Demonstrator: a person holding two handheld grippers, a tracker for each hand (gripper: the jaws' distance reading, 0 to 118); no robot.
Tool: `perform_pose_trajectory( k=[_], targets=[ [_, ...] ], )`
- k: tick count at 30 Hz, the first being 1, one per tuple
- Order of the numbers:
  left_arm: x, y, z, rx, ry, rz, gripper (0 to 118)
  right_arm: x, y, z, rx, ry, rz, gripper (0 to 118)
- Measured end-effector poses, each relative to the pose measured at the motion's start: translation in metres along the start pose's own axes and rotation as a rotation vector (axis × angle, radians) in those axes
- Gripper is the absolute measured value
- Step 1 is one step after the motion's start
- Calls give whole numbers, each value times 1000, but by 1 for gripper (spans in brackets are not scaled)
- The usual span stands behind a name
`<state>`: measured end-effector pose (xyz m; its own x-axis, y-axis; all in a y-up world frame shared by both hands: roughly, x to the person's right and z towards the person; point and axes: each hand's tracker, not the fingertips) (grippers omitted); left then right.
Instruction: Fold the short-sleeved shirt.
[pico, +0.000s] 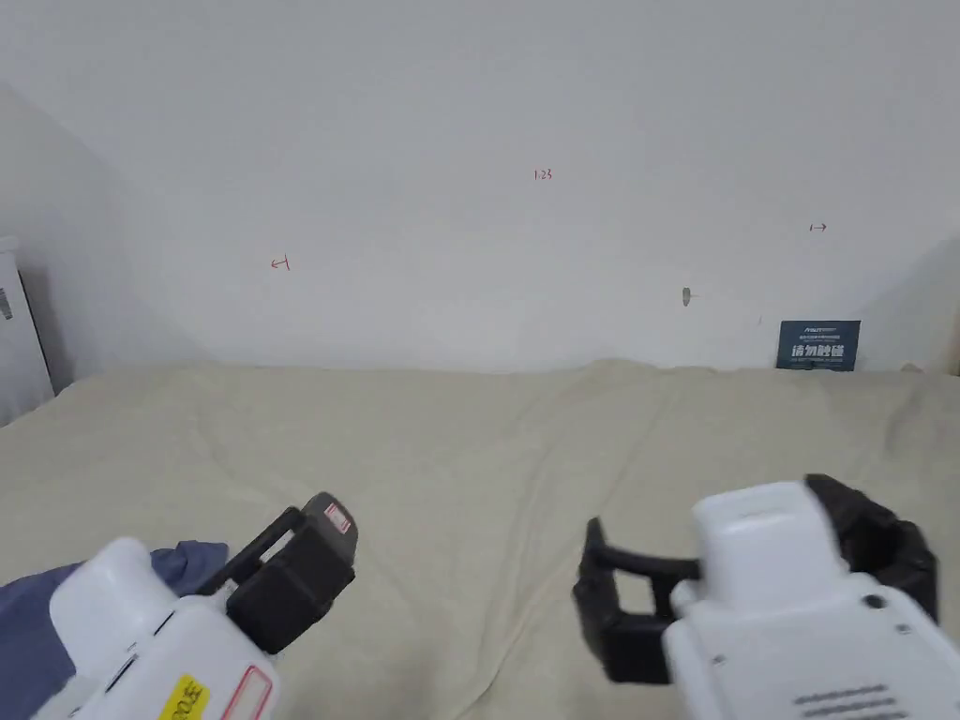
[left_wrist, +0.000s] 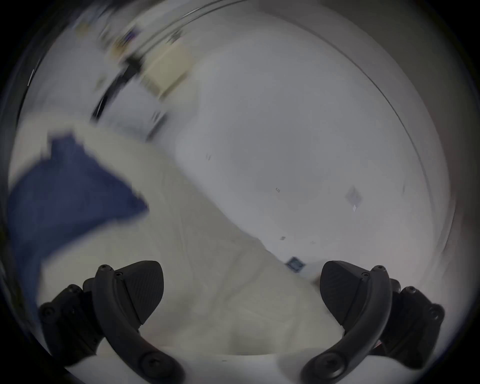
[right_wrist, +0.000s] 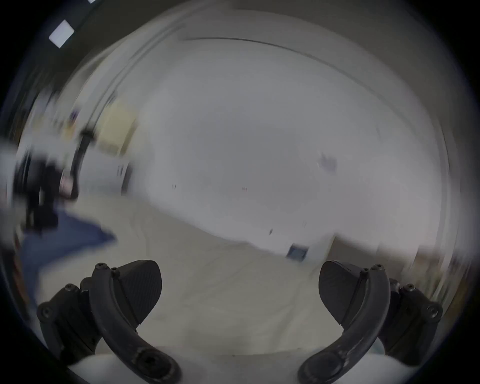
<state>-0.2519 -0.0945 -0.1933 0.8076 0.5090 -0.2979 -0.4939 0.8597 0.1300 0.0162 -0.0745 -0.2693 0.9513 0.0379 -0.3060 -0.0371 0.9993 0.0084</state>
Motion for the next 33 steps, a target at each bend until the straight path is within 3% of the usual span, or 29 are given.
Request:
perform_pose_trajectory(
  k=[3, 5, 8, 9, 15, 17, 19, 20, 22, 23, 24, 25, 26, 27, 29, 30, 33],
  targets=[
    [31, 1, 11, 94, 18, -335, 118, 32, -5, 3, 7, -41, -322, 118],
    [42, -11, 16, 116, 63, -514, 118, 43, -14, 3, -14, -66, -387, 118],
    [47, -32, 16, 114, 84, -697, 118, 56, -31, 2, -46, -65, -343, 118],
    [46, -36, 13, 87, 88, -715, 118, 38, -15, 2, -45, -72, -324, 118],
    [38, -33, 7, 41, 9, -534, 118, 29, -23, 3, 42, -106, -80, 118],
    [35, -28, 7, 39, 7, -477, 118, 21, -23, 6, 58, -99, -43, 118],
    [32, -22, 5, 12, -16, -428, 115, 28, -23, 3, 44, -92, -58, 118],
    [29, -22, 6, 12, -42, -412, 110, 30, -23, 4, 45, -85, -69, 118],
    [29, -21, 6, 16, -42, -407, 76, 32, -25, 5, 56, -82, -83, 115],
    [30, -22, 6, 20, -36, -410, 55, 29, -23, 5, 55, -90, -76, 103],
    [31, -23, 5, 22, -25, -413, 33, 26, -23, 7, 74, -133, -44, 67],
    [32, -25, 2, 9, 10, -458, 26, 23, -25, 9, 113, -176, -31, 29],
    [33, -27, 1, 7, 26, -484, 25, 20, -26, 10, 125, -206, -27, 6],
    [33, -29, 1, 8, 43, -500, 23, 22, -31, 2, 105, -230, -26, 6],
    [31, -31, 2, 13, 36, -489, 21, 26, -35, 1, 97, -180, -54, 6],
    [30, -30, 1, 11, 29, -479, 9, 27, -37, 0, 65, -144, -78, 6],
    [28, -29, 0, 5, 13, -458, 0, 35, -39, -4, 46, -118, -90, 0]
  ],
)
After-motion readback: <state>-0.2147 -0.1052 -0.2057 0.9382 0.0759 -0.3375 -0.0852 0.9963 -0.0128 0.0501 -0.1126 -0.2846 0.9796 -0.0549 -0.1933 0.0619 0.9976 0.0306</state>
